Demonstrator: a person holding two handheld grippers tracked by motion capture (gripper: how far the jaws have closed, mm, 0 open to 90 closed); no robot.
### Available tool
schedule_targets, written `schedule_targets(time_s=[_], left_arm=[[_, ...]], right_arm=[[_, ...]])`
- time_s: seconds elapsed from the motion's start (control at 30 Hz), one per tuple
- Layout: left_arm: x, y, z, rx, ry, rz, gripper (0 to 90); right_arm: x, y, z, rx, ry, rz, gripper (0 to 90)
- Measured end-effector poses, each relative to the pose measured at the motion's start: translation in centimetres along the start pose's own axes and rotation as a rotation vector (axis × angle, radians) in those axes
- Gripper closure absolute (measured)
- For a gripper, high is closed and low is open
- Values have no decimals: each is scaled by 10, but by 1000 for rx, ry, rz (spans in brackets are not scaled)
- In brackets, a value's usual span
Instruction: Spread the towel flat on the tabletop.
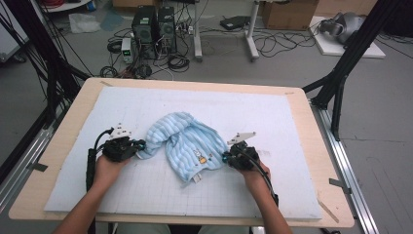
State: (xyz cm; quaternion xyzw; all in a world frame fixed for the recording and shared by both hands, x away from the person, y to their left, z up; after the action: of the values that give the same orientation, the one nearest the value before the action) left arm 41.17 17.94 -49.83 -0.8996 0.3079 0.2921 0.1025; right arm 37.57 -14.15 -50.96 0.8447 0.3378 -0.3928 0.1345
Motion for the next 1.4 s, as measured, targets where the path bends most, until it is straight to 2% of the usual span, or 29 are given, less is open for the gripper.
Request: schedule_targets(time_s=[0.03, 0.07, 0.23, 0.27, 0.43, 0.47, 0.53, 0.6, 0.63, 0.67, 0.7, 0.73, 0.77, 0.8, 0.9, 0.93, 0.97, 1.0, 1.13, 1.17, 1.2, 1.23, 1.27, 1.3, 1.4], left_arm=[[0, 0, 0, 0, 0, 0, 855], [-2, -7, -2, -13, 11, -15, 856], [-5, -19, -5, -29, 31, -35, 857], [-6, -23, -6, -45, 42, -43, 858], [-7, -27, -6, -62, 55, -52, 859], [-7, -28, -6, -65, 63, -54, 859], [-8, -29, -7, -70, 70, -56, 857], [-7, -29, -8, -74, 82, -62, 822], [-7, -29, -8, -74, 82, -62, 739], [-7, -30, -9, -84, 88, -72, 739], [-7, -32, -10, -101, 97, -86, 616], [-7, -32, -10, -101, 97, -86, 573], [-8, -33, -10, -110, 102, -85, 573], [-9, -34, -10, -119, 110, -83, 528], [-11, -38, -10, -142, 128, -88, 505], [-11, -39, -9, -151, 133, -86, 501], [-12, -40, -8, -155, 132, -85, 495], [-12, -41, -7, -156, 131, -86, 495], [-12, -40, -6, -158, 135, -75, 488], [-12, -40, -7, -157, 137, -72, 488], [-12, -39, -7, -156, 140, -67, 486], [-12, -38, -7, -152, 136, -64, 486], [-12, -38, -7, -150, 139, -62, 486], [-12, -38, -6, -148, 136, -63, 485], [-12, -38, -6, -152, 139, -64, 484]], right_arm=[[0, 0, 0, 0, 0, 0, 831], [-9, -4, 11, -3, 0, -12, 829], [-23, -9, 29, 13, 16, -40, 829], [-31, -11, 37, 10, 19, -45, 829], [-47, -17, 55, 8, 7, -55, 829], [-54, -20, 62, -1, -8, -59, 813], [-61, -20, 63, 11, 3, -52, 706], [-65, -17, 54, 36, 47, -44, 595], [-65, -17, 54, 36, 47, -44, 595], [-65, -14, 47, 52, 83, -35, 532], [-65, -8, 32, 75, 135, -30, 480], [-65, -8, 32, 75, 135, -30, 480], [-63, -6, 24, 81, 156, -25, 452], [-56, -1, 7, 84, 184, -11, 407], [-44, 6, -9, 85, 200, -2, 383], [-36, 10, -15, 86, 195, 10, 373], [-18, 16, -25, 92, 161, 22, 372], [-18, 16, -25, 92, 161, 22, 372], [15, 11, -34, 88, 100, 2, 472], [27, 7, -32, 99, 69, -22, 582], [30, 7, -30, 89, 51, -13, 623], [30, 7, -30, 89, 51, -13, 623], [29, 6, -30, 84, 58, -8, 740], [25, 2, -26, 86, 35, -42, 840], [19, -5, -19, 63, 14, -61, 848]])
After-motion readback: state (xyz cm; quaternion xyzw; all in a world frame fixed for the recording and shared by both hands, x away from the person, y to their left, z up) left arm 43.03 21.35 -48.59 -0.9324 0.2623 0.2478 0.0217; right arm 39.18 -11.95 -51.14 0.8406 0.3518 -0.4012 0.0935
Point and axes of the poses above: each handheld gripper's, and its own axes: x roughly forward along the jaws, z roughly out of its underside, y roughly to its right, the point moved 10 cm from there along x, roughly forward along the jaws, and after that the axes turned 3 degrees about x, right-handed, at the moved point
